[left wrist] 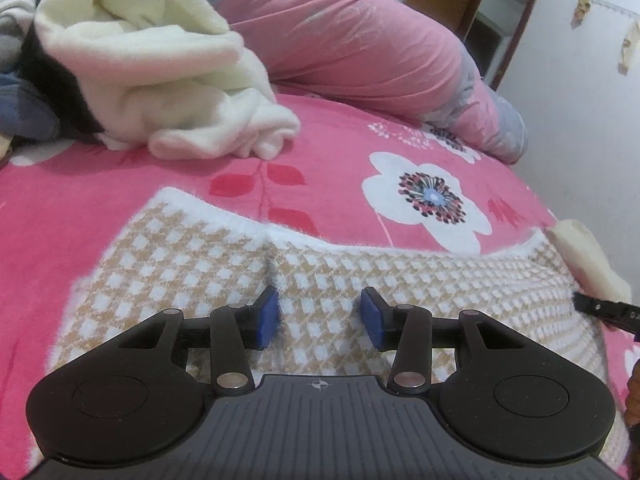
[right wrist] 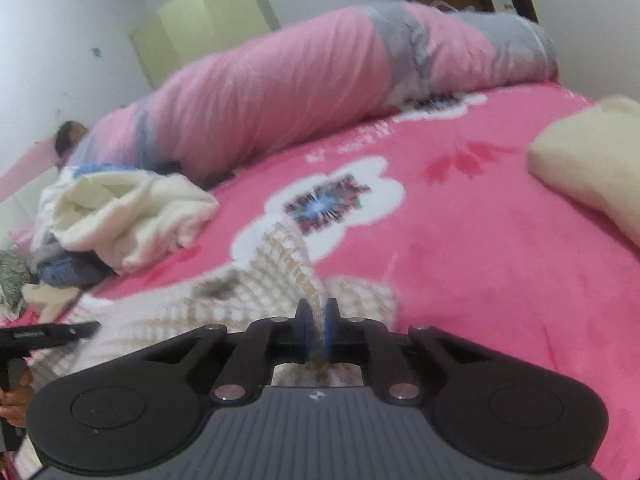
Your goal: Fold clothes
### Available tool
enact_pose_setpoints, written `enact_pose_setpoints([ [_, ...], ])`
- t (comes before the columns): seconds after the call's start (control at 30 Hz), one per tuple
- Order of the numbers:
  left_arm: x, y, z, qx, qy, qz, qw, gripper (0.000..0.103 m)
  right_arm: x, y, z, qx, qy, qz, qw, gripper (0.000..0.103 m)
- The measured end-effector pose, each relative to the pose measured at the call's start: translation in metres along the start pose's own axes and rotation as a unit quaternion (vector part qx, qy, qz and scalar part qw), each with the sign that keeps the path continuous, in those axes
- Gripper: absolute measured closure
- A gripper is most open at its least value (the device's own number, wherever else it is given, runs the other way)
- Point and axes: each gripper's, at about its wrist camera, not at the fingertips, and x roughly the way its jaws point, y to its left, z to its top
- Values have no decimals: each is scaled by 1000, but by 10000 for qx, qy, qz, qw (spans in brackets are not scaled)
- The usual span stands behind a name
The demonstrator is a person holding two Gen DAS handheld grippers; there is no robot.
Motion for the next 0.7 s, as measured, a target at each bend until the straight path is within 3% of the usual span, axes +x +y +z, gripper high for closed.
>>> enact_pose_setpoints([
  [0.1,1,-1,0,28,-10,25,10000,57,12,-5,-3,92,193,-65,9998,92],
  [0.17,-1,0,0,24,-26,25,10000,57,7,-3,2,128,176,-154,9996,78],
  [0.2,-3,0,1,23,-46,16,10000,57,1,0,4,64,92,-360,9993,59],
  [0.23,-6,1,1,25,-69,8,10000,57,-5,4,6,0,8,-566,9984,49],
  [0.37,-16,1,1,92,-217,-33,9997,57,-28,35,17,-509,-446,-956,9931,50],
  [0.53,-22,-1,2,197,-400,-72,9990,57,-29,111,28,-1735,-757,-478,9808,56],
  [0.63,-14,-4,-1,313,-362,9,9989,57,-15,156,14,-2613,-741,-141,9623,63],
  [0.7,-6,-5,-6,413,-235,56,9989,57,9,162,-4,-3007,-339,-342,9525,71],
])
